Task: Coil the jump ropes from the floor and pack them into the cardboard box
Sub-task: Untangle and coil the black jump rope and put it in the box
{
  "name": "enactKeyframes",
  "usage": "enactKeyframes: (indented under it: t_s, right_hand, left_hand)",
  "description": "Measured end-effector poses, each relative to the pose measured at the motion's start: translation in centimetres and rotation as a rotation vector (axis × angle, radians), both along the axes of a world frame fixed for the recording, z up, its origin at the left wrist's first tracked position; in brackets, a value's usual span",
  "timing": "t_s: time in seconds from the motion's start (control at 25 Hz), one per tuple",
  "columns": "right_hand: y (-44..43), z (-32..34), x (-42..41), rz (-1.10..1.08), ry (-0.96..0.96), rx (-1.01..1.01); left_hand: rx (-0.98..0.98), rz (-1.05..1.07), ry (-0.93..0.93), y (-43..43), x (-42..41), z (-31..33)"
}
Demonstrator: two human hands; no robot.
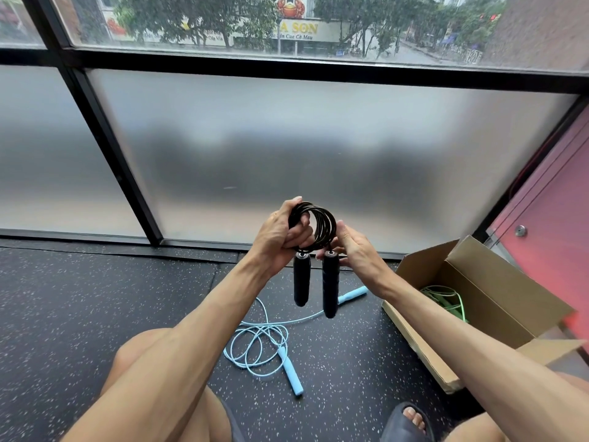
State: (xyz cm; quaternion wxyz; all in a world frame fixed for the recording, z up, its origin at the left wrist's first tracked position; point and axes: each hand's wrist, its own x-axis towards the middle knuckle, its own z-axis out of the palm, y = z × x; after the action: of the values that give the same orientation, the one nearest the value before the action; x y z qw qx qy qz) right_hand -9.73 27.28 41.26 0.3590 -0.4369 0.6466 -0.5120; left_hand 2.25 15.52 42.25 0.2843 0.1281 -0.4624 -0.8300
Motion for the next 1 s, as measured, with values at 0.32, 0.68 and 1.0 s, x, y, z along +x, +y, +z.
enactKeyframes:
  t_s: [0.32,0.68,1.0]
  right_hand:
    - [0.3,-0.4,-0.5,0.032,-0.262,0.000]
    - [4.9,-1.5,-5.0,-0.082,-0.146,0.083]
    - [10.5,-3.4,-14.0,-0.403,-0.009,0.091]
  left_hand:
    - [0.175,0.008,0.022,0.4,-1.4,-0.7]
    - [0.291,0.085,-0.102,5.0,-8.5,-2.6]
    - [0.273,0.122,-0.252,11.7,-20.7,-3.4]
